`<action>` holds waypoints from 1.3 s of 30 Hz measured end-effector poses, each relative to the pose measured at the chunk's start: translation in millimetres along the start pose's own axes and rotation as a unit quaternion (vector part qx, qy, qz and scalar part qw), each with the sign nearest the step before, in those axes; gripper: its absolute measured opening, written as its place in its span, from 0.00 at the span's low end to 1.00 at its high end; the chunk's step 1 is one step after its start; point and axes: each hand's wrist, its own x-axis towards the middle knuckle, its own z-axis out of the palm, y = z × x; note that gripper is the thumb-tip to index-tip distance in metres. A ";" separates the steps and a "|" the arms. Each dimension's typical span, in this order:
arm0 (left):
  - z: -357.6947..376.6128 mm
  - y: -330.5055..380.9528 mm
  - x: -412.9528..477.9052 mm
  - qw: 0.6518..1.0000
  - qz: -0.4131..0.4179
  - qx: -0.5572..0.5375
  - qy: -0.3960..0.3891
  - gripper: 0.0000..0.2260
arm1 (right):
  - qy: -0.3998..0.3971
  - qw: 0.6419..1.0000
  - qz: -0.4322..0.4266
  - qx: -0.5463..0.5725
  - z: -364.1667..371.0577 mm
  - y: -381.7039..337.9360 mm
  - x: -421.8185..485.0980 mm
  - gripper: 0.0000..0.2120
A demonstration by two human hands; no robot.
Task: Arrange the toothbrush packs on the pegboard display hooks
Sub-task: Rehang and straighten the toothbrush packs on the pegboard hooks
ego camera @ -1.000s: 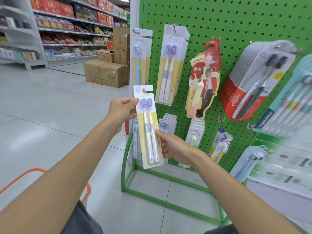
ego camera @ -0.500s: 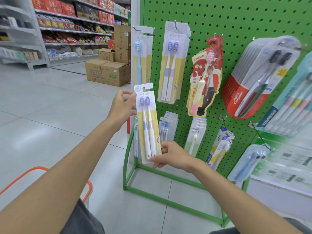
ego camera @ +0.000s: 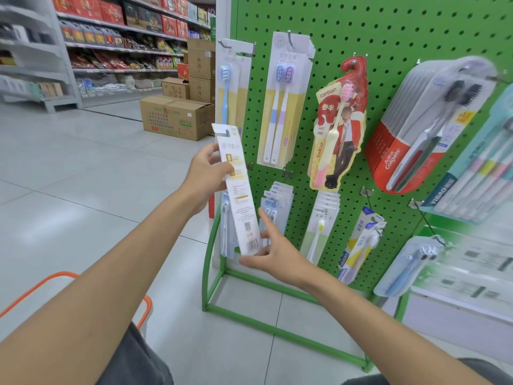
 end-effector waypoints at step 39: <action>30.4 -22.9 -22.6 0.968 -0.115 0.030 -0.220 0.13 | 0.236 0.964 -0.011 0.121 -74.0 -56.5 26.1 0.07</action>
